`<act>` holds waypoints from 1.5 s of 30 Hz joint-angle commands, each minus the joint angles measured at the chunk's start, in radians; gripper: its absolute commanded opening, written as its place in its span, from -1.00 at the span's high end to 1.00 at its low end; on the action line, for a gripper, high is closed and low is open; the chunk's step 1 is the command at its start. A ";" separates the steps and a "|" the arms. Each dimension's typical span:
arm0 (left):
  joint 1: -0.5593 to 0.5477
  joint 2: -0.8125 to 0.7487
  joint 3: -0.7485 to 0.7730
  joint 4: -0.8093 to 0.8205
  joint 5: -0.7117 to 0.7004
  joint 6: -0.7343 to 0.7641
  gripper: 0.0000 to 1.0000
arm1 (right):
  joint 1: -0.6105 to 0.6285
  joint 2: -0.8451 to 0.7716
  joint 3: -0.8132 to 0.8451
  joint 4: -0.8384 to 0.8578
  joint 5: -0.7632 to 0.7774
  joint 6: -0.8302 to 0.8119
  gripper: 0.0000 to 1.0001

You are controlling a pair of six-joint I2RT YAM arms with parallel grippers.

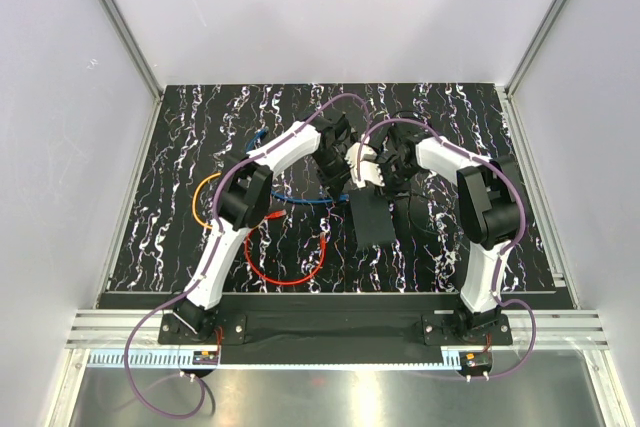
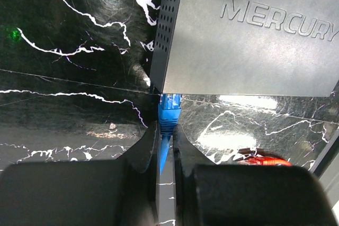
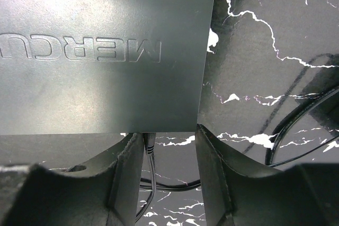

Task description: Insert the plug into the switch port

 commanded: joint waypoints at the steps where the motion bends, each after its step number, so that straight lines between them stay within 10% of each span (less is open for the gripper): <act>1: -0.079 -0.110 0.026 0.305 0.227 -0.041 1.00 | 0.137 0.017 0.031 0.087 -0.274 0.007 0.00; 32: -0.059 -0.098 -0.010 0.343 0.228 -0.026 1.00 | 0.163 0.029 0.038 0.123 -0.286 0.034 -0.15; 45: 0.012 -0.239 -0.343 0.423 0.224 -0.004 1.00 | 0.022 -0.034 0.028 0.107 -0.227 0.062 -0.25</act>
